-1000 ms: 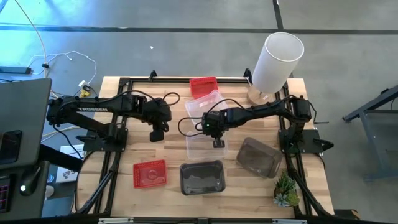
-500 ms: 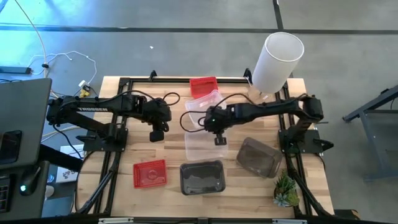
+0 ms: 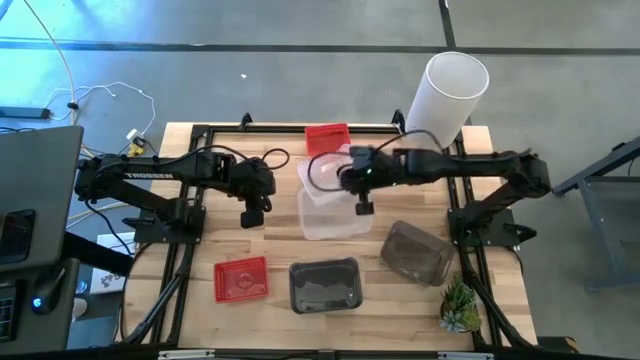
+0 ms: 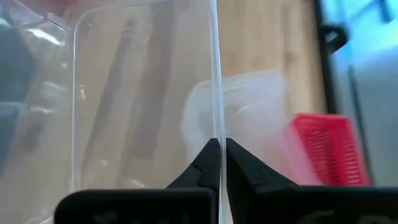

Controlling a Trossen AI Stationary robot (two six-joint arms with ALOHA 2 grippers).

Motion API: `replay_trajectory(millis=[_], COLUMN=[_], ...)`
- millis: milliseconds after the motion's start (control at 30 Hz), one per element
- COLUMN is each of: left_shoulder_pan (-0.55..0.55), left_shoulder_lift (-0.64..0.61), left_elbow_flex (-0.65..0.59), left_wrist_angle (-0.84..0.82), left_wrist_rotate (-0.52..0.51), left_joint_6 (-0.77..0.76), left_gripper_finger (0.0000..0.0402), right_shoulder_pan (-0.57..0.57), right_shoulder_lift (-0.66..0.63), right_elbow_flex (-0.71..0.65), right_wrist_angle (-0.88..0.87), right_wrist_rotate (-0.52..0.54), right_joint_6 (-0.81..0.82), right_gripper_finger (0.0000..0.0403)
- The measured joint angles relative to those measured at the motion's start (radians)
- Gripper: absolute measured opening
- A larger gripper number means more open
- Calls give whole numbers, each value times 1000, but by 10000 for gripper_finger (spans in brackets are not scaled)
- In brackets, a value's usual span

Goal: Stack baskets by color
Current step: Stack the bottom transparent bin on top the transparent bin

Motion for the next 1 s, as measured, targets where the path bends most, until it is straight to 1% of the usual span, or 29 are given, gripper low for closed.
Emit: replay_trajectory(millis=[133,267,367,567,733,867,1000], left_shoulder_pan=[0,0,0,0,0,0,0], left_shoulder_lift=[0,0,0,0,0,0,0], left_elbow_flex=[0,0,0,0,0,0,0], left_wrist_angle=[1,0,1,1,1,1,0], left_wrist_rotate=[0,0,0,0,0,0,0], left_joint_6=[0,0,0,-6,-7,-8,-8], left_gripper_finger=[125,125,125,125,125,125,125], right_shoulder_pan=[-53,-110,-152,-215,-269,-302,-325], right_shoulder_lift=[-57,-86,-81,-24,47,116,182], right_elbow_flex=[0,0,23,126,209,270,329], right_wrist_angle=[46,108,126,124,39,-66,-151], right_wrist_rotate=[4,5,4,-11,-75,-81,-113], right_joint_6=[-79,-177,-253,-358,-409,-418,-420], right_gripper_finger=[0,0,0,0,0,0,0])
